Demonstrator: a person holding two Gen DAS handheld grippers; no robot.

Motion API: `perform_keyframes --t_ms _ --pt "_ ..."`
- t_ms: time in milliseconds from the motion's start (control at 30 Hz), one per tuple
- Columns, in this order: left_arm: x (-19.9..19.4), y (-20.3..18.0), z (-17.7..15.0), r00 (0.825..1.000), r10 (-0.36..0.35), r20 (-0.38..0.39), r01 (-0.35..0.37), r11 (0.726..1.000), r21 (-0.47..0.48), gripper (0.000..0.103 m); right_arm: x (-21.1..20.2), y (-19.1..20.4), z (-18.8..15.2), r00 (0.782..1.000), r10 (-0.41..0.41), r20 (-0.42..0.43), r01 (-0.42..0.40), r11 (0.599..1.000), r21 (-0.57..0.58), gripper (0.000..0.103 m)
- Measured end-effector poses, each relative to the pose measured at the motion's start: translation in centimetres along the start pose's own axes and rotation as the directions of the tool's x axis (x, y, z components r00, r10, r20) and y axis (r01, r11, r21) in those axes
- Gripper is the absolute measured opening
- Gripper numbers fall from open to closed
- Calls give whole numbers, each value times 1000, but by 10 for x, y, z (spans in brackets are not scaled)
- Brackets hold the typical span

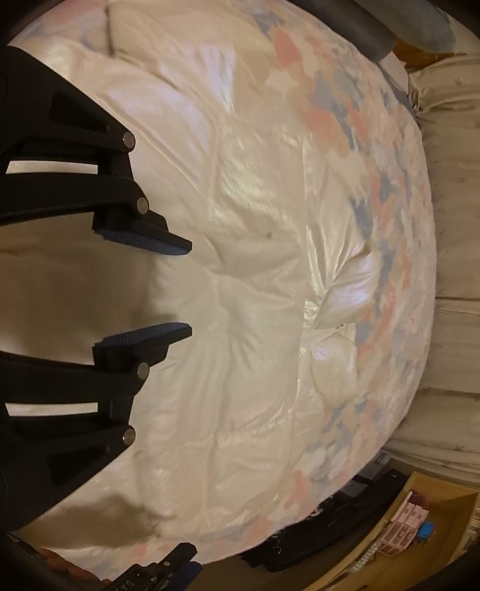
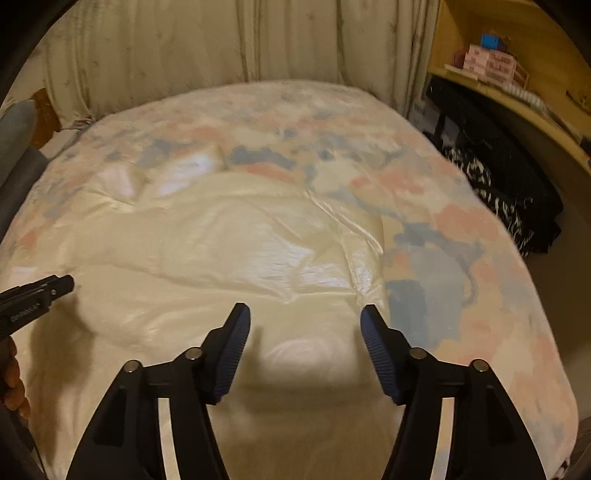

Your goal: Fold large clothes

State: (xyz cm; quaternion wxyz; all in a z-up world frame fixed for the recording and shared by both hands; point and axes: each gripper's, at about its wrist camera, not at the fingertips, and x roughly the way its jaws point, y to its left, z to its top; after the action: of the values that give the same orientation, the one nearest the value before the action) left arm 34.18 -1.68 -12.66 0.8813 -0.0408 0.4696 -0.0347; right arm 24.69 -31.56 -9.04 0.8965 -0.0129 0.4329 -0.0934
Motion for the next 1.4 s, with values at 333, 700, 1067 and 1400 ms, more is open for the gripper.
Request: perform_keyframes --t_ms 333,700,1067,1400 --pt "-135 27 -60 994 48 96 -51 998 27 42 -128 39 -28 991 98 88 -97 995 -9 70" --pt "-240 63 -131 988 67 142 -70 997 17 48 -225 100 -80 972 205 111 -205 979 -13 75" --pt "-276 101 -162 978 95 184 -90 995 -32 51 -272 189 -132 944 315 94 -310 948 -68 75" --pt "-272 155 -171 980 104 168 -84 989 -119 52 -275 263 -159 932 358 61 -350 930 -116 75"
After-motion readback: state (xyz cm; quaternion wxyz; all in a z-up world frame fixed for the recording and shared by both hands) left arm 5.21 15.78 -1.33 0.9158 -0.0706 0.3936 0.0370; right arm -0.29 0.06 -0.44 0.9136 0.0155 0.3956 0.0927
